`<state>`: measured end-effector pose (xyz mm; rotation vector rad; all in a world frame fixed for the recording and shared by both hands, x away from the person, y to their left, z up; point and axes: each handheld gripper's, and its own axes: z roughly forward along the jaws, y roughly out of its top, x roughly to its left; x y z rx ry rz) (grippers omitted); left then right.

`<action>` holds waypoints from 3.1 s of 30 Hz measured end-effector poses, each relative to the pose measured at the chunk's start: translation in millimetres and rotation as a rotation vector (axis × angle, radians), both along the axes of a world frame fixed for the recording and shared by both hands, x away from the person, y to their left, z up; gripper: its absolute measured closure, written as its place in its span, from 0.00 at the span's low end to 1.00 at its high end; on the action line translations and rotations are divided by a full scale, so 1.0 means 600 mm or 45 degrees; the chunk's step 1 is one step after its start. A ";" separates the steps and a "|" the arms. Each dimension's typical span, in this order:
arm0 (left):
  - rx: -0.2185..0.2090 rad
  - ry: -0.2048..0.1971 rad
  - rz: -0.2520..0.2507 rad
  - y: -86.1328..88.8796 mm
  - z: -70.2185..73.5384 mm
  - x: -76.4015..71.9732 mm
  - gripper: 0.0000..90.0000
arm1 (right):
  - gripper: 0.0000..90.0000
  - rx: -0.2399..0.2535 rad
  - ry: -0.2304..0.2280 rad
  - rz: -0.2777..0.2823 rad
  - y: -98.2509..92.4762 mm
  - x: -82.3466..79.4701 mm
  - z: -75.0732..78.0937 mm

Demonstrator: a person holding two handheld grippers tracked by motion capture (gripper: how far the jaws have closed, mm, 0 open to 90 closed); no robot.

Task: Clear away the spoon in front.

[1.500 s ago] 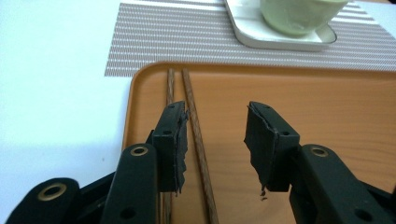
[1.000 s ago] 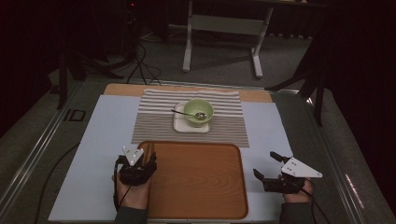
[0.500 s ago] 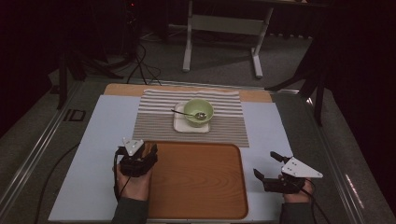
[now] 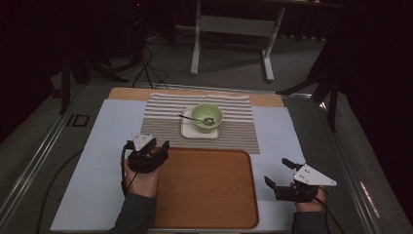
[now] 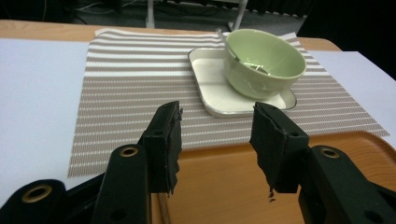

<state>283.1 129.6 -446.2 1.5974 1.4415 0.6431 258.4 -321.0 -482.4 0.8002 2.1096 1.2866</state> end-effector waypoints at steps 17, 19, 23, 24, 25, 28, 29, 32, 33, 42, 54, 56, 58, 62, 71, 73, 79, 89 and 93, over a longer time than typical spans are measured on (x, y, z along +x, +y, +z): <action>0.042 -0.019 -0.041 -0.023 0.008 0.047 0.59 | 0.12 0.000 0.003 0.001 0.000 0.000 0.000; 0.046 -0.017 -0.044 -0.026 0.008 0.050 0.59 | 0.12 0.002 0.003 0.000 0.000 0.000 0.000; 0.047 -0.009 -0.050 -0.031 0.004 0.061 0.59 | 0.12 0.002 0.005 0.001 0.000 0.000 0.000; 0.040 -0.003 -0.051 -0.032 0.003 0.064 0.59 | 0.12 0.001 0.007 0.001 0.000 0.000 0.000; 0.044 -0.001 -0.052 -0.033 0.002 0.067 0.59 | 0.12 0.001 0.007 0.002 0.000 0.000 0.000; 0.050 0.003 -0.060 -0.037 0.002 0.073 0.60 | 0.12 0.002 0.006 0.000 0.000 0.001 0.000; 0.054 -0.003 -0.063 -0.038 0.002 0.075 0.60 | 0.12 0.002 0.006 0.000 0.000 0.001 0.000; 0.051 -0.011 -0.064 -0.042 0.002 0.080 0.60 | 0.12 0.001 0.008 0.001 0.000 0.001 -0.001; 0.050 -0.010 -0.066 -0.042 0.003 0.082 0.60 | 0.12 0.002 0.007 0.001 0.000 0.000 0.000; 0.043 -0.013 -0.080 -0.051 0.002 0.115 0.60 | 0.12 0.003 0.009 -0.001 0.000 0.000 0.000; 0.056 0.006 -0.083 -0.054 -0.016 0.159 0.59 | 0.12 -0.002 0.010 0.006 0.000 0.002 -0.001; 0.039 0.013 -0.078 -0.053 -0.022 0.170 0.59 | 0.12 0.001 0.011 0.006 0.000 0.001 -0.001; 0.030 0.018 -0.076 -0.053 -0.026 0.179 0.59 | 0.12 0.001 0.011 0.006 0.000 0.001 -0.001; 0.003 0.026 -0.082 -0.058 -0.036 0.192 0.58 | 0.12 -0.002 0.011 0.007 0.000 0.002 -0.001; -0.030 0.038 -0.096 -0.072 -0.059 0.215 0.59 | 0.12 0.001 0.010 0.007 0.000 0.002 -0.001; -0.049 0.045 -0.094 -0.074 -0.064 0.220 0.59 | 0.12 0.001 0.011 0.008 0.000 0.002 -0.001; -0.055 0.042 -0.107 -0.084 -0.070 0.230 0.64 | 0.12 0.007 0.011 0.004 -0.002 0.003 -0.001; -0.055 0.043 -0.109 -0.097 -0.074 0.242 0.72 | 0.12 0.007 0.010 0.005 -0.003 0.003 -0.001; -0.053 0.037 -0.110 -0.101 -0.073 0.245 0.75 | 0.12 0.007 0.011 0.005 -0.003 0.003 -0.001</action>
